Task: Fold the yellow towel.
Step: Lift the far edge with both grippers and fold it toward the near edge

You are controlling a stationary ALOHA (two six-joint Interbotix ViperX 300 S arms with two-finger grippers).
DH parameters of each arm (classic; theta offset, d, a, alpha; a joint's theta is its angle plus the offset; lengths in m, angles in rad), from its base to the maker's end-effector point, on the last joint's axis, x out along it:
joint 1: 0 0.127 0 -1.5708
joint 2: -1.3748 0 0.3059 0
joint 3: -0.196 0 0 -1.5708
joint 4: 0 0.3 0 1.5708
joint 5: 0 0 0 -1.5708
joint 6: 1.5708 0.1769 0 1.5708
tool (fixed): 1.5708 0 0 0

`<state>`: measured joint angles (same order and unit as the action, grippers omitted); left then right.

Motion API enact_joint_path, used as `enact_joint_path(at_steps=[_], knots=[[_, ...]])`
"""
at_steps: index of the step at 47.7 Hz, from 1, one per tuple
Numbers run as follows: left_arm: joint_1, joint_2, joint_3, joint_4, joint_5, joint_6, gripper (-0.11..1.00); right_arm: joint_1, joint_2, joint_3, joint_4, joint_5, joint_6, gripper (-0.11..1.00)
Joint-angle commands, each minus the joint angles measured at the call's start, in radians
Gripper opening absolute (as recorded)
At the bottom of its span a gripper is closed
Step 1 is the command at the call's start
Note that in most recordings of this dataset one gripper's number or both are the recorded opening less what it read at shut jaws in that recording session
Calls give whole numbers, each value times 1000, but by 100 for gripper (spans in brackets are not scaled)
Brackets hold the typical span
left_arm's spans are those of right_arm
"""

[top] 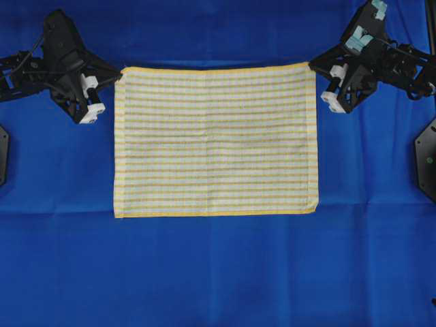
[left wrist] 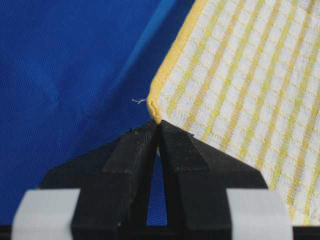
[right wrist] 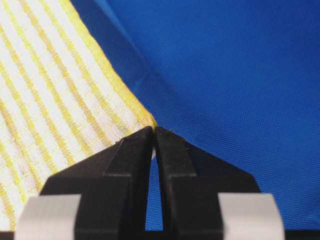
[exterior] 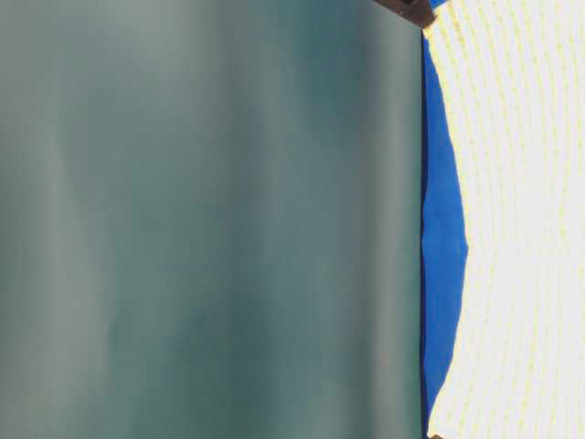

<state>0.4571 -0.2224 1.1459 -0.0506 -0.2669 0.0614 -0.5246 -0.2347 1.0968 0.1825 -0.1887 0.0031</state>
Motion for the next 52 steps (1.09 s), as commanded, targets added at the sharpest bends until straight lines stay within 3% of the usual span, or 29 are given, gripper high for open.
enact_joint_path(at_steps=[1, 14, 30, 52], knots=[[-5, -18, -6, -3, -2, -2, 2, 5, -18, -8, 3, 2, 0, 3], [-101, -69, 23, -3, 2, -15, 2, 67, -83, 6, 5, 51, 3, 3], [-238, -147, 80, -3, 2, -100, 2, 186, -167, 48, 60, 91, 40, 3], [-523, -229, 114, -3, 2, -293, 2, 469, -256, 95, 77, 98, 184, 3]])
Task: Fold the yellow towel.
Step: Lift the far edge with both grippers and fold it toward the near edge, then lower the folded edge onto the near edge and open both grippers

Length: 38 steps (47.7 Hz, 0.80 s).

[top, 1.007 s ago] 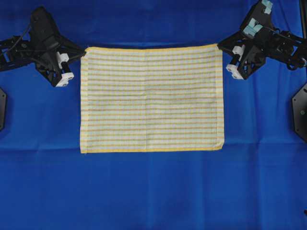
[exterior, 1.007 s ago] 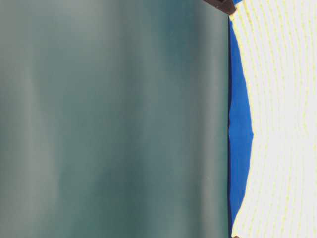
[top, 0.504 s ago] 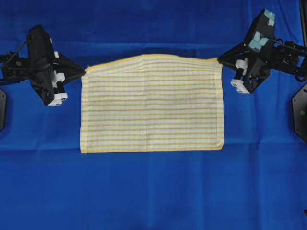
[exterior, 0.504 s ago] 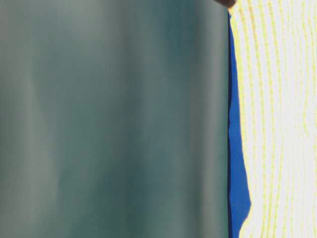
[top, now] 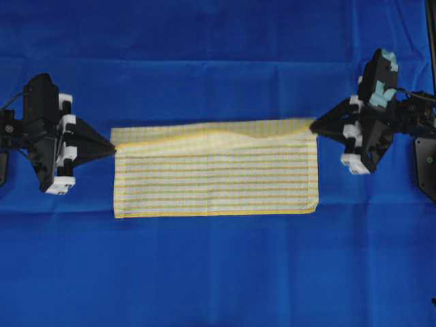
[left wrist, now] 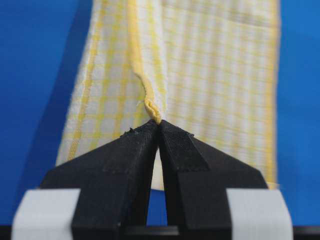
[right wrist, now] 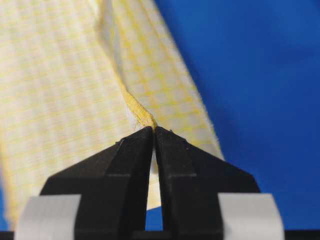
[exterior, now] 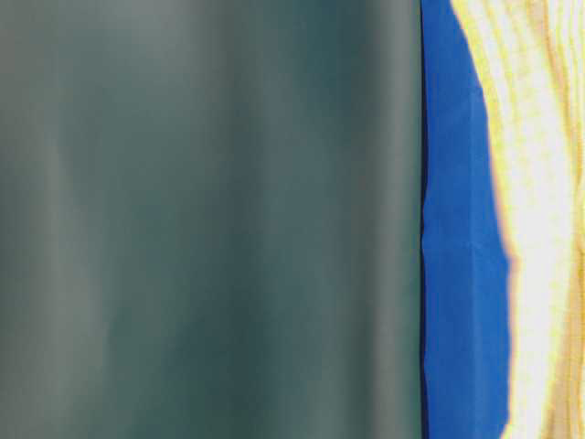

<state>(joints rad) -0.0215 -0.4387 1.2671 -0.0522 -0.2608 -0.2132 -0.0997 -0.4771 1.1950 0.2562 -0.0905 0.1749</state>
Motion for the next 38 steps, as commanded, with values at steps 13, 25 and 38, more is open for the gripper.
enact_joint_path(at_steps=[13, 25, 38], knots=[[-143, -2, -12, -2, -5, -64, 2, 147, -14, 0, 3, 25, 63, 3], [-166, 25, -26, -2, -6, -64, 2, 167, -12, 0, 3, 55, 63, 3], [-181, 81, -66, -2, -5, -64, 2, 201, -12, 3, 3, 64, 63, 3]])
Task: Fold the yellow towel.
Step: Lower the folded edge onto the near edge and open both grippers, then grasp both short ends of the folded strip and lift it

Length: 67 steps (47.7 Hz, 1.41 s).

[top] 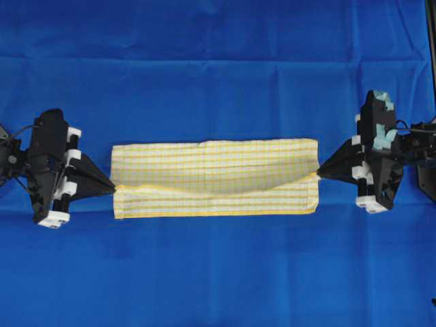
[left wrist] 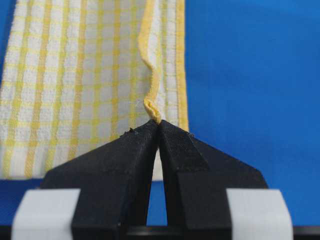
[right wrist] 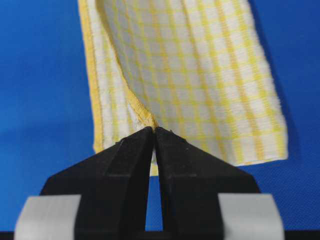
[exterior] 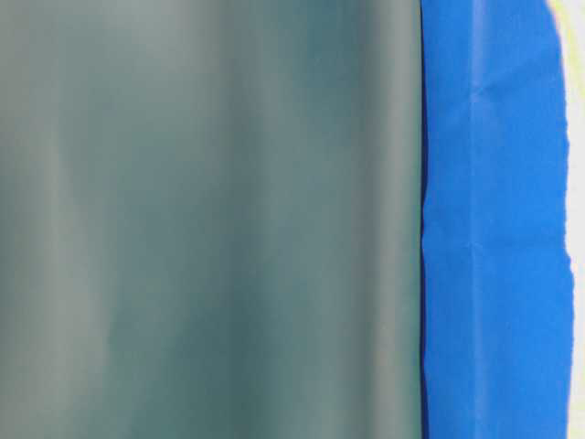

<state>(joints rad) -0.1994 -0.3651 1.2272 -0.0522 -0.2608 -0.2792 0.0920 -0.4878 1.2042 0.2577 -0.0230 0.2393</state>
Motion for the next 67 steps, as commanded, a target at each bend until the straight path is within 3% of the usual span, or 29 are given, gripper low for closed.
enact_joint_path(at_steps=[1, 21, 25, 29, 37, 41, 51, 67], knots=[[-5, 12, -28, -2, -5, 2, 2, 12, -2, -6, 3, -3, -2, 3], [5, 23, -35, -2, 14, 3, 3, 23, 61, -32, 3, -3, -2, 3], [14, 20, -34, -2, 17, 3, 9, 26, 75, -40, 2, -3, -2, 4], [31, 15, -32, -2, 28, 3, 27, 34, 78, -49, 2, -3, -2, 21], [77, -11, -41, -2, 74, 23, 73, 37, 66, -66, -3, -3, -12, 70], [107, -34, -54, 0, 95, 43, 74, 34, 49, -81, -26, 2, -18, 84], [176, -63, -78, 2, 127, 118, 70, -60, 20, -78, -44, 35, -20, 78], [238, 48, -117, 2, 149, 130, 70, -213, 100, -87, -86, 72, -25, 78]])
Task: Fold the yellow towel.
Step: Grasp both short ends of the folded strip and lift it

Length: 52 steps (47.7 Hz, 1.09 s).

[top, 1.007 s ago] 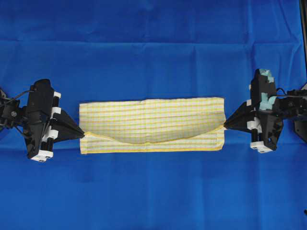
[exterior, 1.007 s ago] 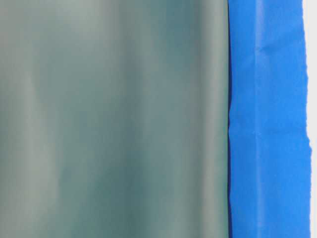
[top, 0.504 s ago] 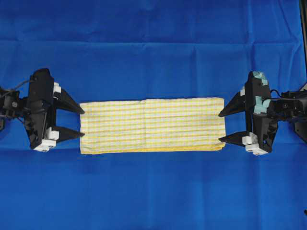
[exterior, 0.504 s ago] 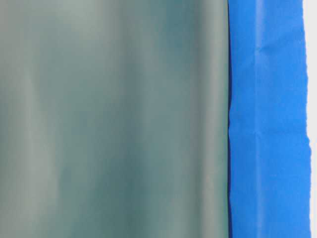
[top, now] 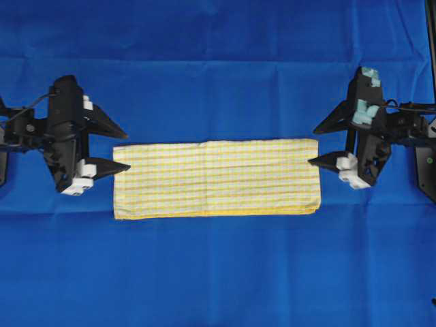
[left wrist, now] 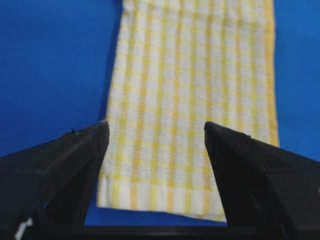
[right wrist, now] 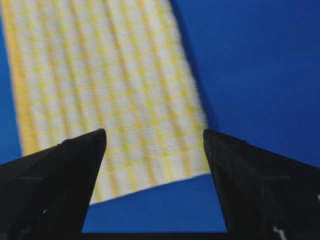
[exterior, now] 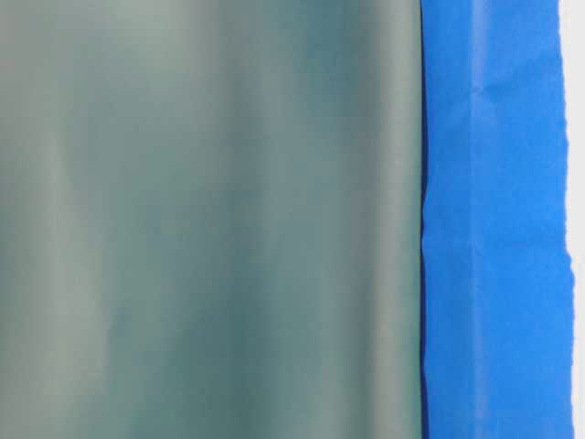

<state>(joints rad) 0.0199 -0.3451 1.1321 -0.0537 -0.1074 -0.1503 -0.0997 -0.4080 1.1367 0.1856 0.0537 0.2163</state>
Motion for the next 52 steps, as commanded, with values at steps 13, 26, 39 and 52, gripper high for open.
enact_joint_path(at_steps=[13, 26, 39, 52], knots=[[69, 198, -32, 3, -17, 2, 70, -74, 160, -32, -31, -51, -3, 77], [74, 261, -26, 3, -15, 2, 69, -74, 250, -43, -29, -77, 0, 77], [77, 268, -31, 3, 46, -2, 43, -61, 258, -51, -31, -71, -6, 64], [80, 261, -41, 3, 129, 2, 2, -31, 245, -46, -46, -69, -12, 3]])
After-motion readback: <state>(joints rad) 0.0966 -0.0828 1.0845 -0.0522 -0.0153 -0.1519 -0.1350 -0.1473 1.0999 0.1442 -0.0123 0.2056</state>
